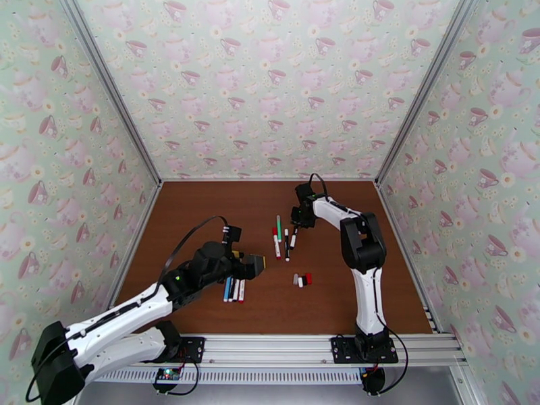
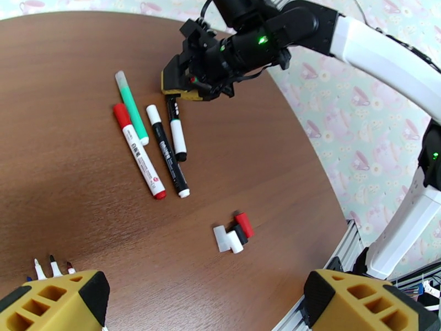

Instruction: Open the pen caps

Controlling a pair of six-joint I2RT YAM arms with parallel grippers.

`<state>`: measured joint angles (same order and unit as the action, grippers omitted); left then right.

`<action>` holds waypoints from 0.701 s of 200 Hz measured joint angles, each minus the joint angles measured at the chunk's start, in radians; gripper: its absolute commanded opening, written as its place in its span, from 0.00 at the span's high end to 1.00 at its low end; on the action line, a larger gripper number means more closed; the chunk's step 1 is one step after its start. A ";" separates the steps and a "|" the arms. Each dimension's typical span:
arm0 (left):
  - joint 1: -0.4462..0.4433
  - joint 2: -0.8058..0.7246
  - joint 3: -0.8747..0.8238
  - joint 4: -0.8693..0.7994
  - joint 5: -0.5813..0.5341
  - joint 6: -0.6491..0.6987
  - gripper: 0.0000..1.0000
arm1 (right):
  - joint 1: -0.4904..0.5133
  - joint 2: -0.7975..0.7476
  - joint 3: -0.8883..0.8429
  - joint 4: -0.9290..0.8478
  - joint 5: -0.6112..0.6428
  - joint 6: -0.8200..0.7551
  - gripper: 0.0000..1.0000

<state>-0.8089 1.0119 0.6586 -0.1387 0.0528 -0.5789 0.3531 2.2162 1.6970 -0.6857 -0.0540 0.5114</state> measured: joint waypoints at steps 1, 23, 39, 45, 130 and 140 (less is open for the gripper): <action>0.000 0.001 0.000 0.000 0.000 0.000 0.00 | 0.000 0.000 0.000 0.001 0.000 0.000 0.77; 0.003 0.011 0.018 0.002 0.011 -0.002 0.00 | 0.000 -0.010 -0.024 0.031 0.000 -0.001 0.79; 0.003 0.012 0.023 0.003 0.016 -0.005 0.00 | 0.000 -0.040 -0.069 0.059 0.005 -0.001 0.80; 0.003 0.013 0.023 0.005 0.019 -0.006 0.00 | 0.000 -0.055 -0.087 0.063 0.007 -0.001 0.80; 0.003 0.058 0.022 0.087 0.087 -0.050 0.00 | 0.008 -0.383 -0.315 0.189 0.015 0.000 0.81; 0.003 0.065 0.022 0.111 0.104 -0.053 0.00 | 0.016 -0.431 -0.352 0.205 0.014 0.000 0.81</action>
<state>-0.8055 1.0771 0.6807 -0.0273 0.1570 -0.6323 0.3691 1.7847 1.3453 -0.4808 -0.0402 0.5117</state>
